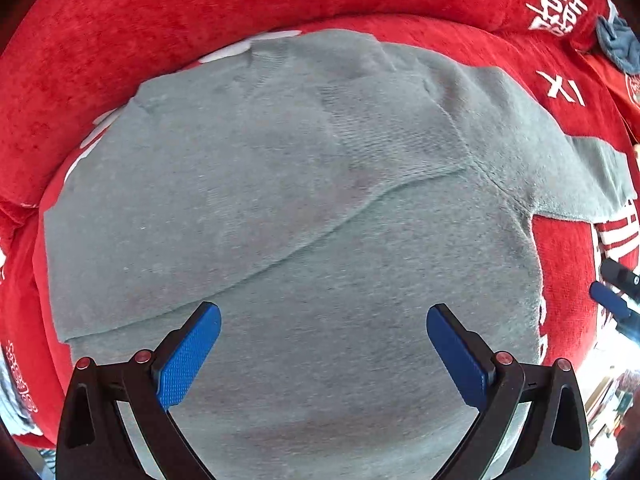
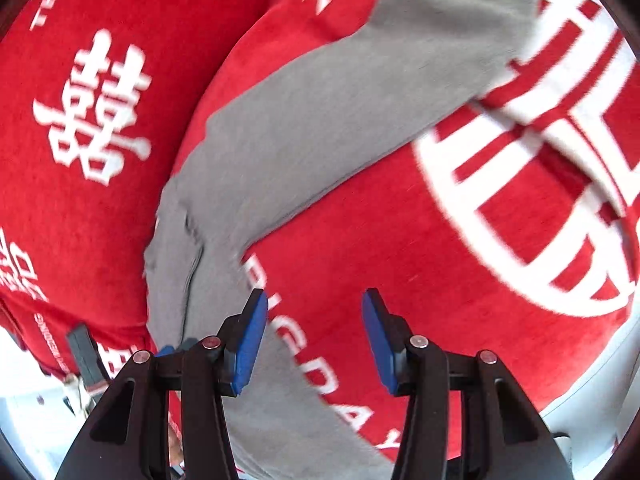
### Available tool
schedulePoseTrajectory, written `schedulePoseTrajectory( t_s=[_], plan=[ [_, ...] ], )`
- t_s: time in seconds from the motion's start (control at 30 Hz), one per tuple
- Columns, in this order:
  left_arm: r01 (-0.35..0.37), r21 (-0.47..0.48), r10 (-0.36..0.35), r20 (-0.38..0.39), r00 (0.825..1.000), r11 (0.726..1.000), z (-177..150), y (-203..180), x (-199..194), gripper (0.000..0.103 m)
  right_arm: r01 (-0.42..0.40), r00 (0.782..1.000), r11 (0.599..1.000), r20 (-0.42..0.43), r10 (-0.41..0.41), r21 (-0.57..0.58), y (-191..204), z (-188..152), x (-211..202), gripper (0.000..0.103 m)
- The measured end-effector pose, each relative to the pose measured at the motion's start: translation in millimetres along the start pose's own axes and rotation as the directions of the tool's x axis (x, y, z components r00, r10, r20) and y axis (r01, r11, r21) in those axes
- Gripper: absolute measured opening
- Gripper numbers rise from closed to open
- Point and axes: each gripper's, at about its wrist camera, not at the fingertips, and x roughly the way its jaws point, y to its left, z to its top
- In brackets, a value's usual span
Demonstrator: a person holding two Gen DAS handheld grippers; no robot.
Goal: Fold small clothes
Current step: 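Move the right gripper to the other sleeve cuff and grasp it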
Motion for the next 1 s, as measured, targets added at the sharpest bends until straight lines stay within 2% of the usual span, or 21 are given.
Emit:
schedulePoseTrajectory(
  t_s=[0.37,0.57,0.8,1.0],
  plan=[
    [-0.03,0.061,0.032,-0.029,0.999,0.998,13.9,-45.4,14.2,0.103,-0.002,0.994,0.992,0.107,-0.011,0.122,-41.4,26.3,-17.7,0.053],
    [-0.041,0.073,0.043,-0.035,0.998,0.996,18.1,-64.1,18.9,0.103,-0.018,0.989,0.989,0.146,-0.004,0.148,-56.1,37.5,-21.1,0.053],
    [-0.005,0.028,0.006,-0.012,1.0,1.0,30.8,-88.1,21.7,0.103,-0.118,0.973,0.966,0.22,0.066,0.23,-81.5,52.4,-21.1,0.053],
    [0.024,0.012,-0.024,-0.023,0.999,1.0,50.8,-115.5,25.1,0.103,-0.202,0.946,0.933,0.307,0.106,0.298,-102.7,74.5,-29.6,0.054]
  ],
)
